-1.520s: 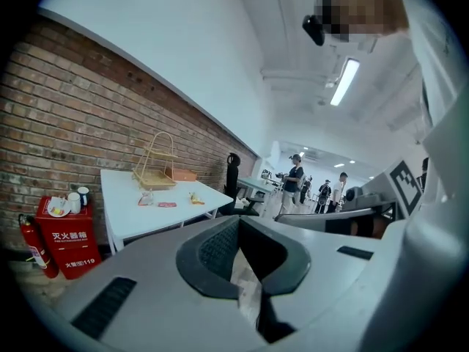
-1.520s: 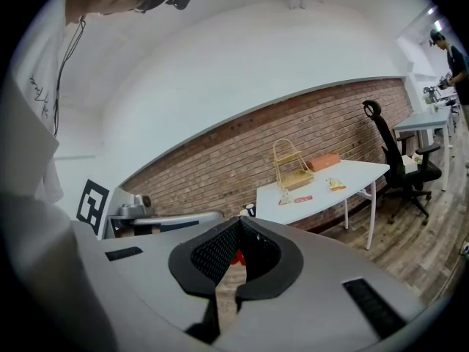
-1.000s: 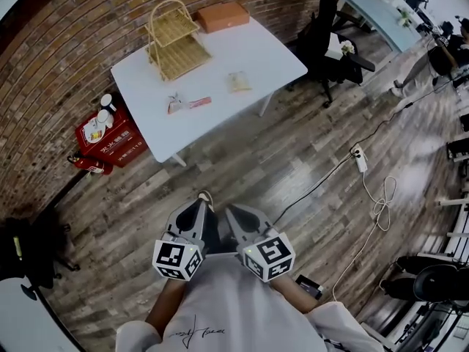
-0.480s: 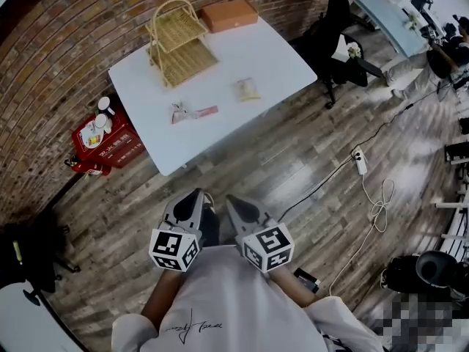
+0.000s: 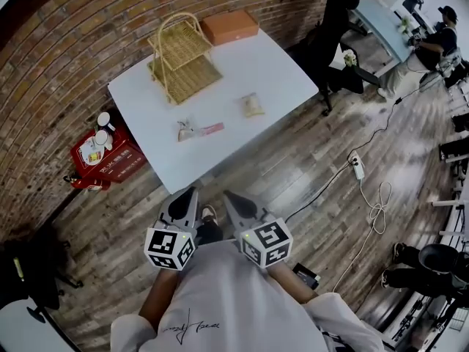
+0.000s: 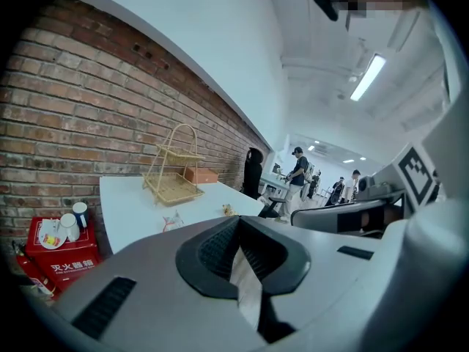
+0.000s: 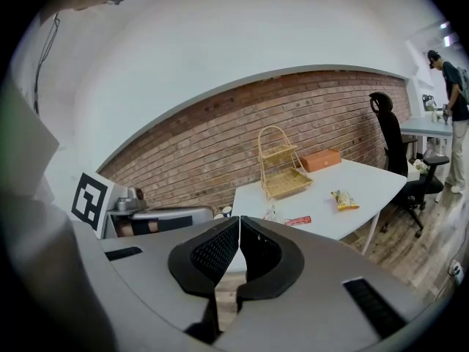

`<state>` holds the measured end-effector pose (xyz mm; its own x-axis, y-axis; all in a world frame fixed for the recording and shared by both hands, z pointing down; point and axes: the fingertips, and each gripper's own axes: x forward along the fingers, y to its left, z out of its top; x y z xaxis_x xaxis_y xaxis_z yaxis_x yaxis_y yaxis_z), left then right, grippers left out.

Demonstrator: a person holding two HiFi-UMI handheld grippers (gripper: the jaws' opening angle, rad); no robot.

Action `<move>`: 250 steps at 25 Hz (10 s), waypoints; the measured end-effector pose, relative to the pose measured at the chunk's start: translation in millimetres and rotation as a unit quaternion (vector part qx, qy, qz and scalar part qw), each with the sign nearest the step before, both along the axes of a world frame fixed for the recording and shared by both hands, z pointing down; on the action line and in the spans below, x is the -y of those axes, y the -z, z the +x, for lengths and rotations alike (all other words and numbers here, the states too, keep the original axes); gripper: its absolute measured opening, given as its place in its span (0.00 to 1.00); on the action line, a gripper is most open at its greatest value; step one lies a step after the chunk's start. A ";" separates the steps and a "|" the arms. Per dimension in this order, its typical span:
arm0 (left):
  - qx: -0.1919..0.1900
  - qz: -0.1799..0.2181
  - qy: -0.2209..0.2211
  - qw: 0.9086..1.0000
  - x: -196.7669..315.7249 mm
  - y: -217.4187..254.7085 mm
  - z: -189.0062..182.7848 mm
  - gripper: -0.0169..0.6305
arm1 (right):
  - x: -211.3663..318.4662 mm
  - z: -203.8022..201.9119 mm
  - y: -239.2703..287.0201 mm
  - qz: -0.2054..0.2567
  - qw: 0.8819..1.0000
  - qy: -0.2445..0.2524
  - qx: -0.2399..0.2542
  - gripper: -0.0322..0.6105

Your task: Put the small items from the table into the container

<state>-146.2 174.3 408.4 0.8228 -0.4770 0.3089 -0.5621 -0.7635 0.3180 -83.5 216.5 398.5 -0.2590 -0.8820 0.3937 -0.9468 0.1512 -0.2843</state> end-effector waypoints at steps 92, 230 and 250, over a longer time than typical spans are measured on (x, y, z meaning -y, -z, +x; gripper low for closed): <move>0.043 -0.015 0.042 0.998 207.0 -30.2 164.9 0.04 | 230.2 237.7 -83.7 -0.077 0.997 -0.010 -0.005 0.28; 0.037 -0.028 0.105 0.993 227.1 -40.2 124.0 0.04 | 285.5 174.6 -18.2 -0.083 0.968 0.225 -0.075 0.33; 0.035 -0.028 0.118 0.992 228.7 -39.4 119.6 0.04 | 336.0 128.7 33.0 -0.025 0.956 0.292 -0.024 0.33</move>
<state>-26.6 -54.4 447.8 0.6654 -0.6345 0.3933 -0.7457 -0.5902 0.3094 45.2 -119.5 365.5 -0.6815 -0.5731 0.4550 -0.7177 0.6450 -0.2625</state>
